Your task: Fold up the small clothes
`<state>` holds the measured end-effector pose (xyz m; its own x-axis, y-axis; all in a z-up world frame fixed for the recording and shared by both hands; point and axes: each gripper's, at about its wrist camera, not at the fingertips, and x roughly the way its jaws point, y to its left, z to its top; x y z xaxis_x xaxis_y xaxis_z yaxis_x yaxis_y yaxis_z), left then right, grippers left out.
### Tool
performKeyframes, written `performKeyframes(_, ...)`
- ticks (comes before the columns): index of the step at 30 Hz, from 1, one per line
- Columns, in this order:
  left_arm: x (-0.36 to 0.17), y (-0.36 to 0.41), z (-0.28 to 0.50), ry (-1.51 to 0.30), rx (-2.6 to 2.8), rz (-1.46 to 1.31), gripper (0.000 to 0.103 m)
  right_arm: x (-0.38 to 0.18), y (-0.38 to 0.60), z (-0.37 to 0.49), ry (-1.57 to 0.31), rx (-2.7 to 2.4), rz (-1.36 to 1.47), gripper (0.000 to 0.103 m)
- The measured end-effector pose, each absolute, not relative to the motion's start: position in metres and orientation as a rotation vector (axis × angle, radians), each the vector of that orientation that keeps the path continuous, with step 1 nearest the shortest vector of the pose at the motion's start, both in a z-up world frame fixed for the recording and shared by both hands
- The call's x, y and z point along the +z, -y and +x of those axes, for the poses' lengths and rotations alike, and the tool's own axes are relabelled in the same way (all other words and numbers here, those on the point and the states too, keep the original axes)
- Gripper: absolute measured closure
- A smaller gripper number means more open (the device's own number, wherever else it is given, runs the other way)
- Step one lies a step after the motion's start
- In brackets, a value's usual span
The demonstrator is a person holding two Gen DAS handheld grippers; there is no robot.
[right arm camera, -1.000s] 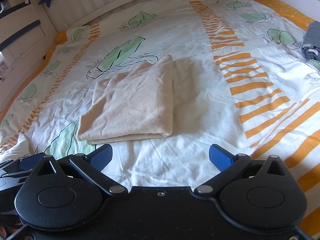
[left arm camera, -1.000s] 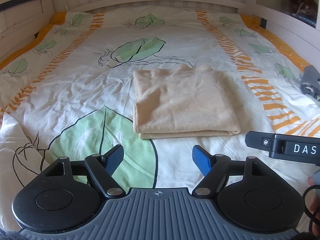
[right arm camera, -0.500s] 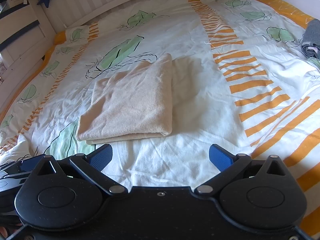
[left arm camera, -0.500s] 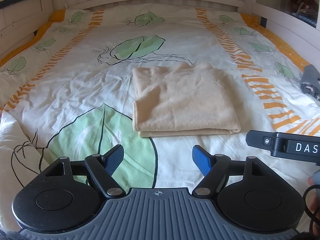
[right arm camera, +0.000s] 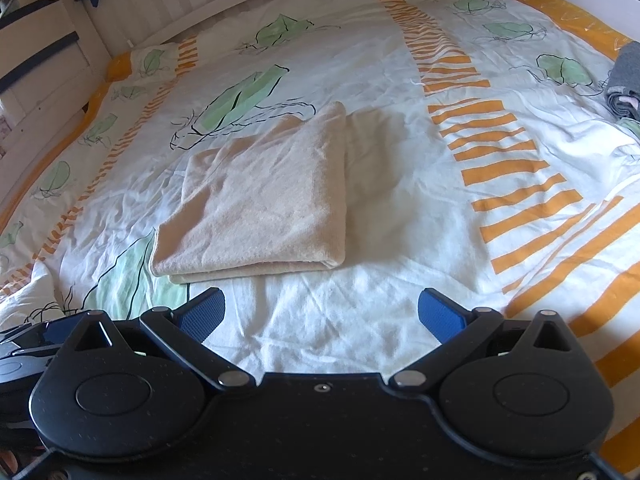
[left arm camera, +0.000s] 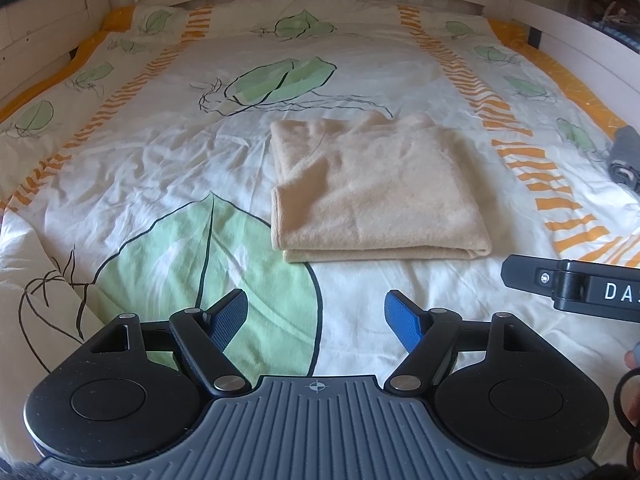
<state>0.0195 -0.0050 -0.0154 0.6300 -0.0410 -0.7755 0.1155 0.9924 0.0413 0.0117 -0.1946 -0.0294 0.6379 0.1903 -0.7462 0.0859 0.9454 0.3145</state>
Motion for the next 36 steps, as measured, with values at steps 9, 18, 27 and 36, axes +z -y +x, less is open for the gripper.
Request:
performKeyframes(9,-0.016,0.002,0.023,-0.889,-0.090,0.079,0.029,-0.028,0.192,0.014,-0.890,0.062,0.325,0.001)
performKeyframes(18,-0.018,0.003,0.024,-0.897,-0.087,0.075,0.029,-0.028,0.190,0.017,-0.894,0.068,0.321,0.001)
performKeyframes(27,-0.017,0.001,0.026,-0.889,-0.089,0.069,0.029,-0.029,0.190,0.019,-0.900,0.067,0.321,0.001)
performKeyframes(36,-0.012,-0.021,0.048,-0.874,-0.012,0.037,0.029,-0.026,0.193,0.025,-0.891,0.058,0.316,0.001)
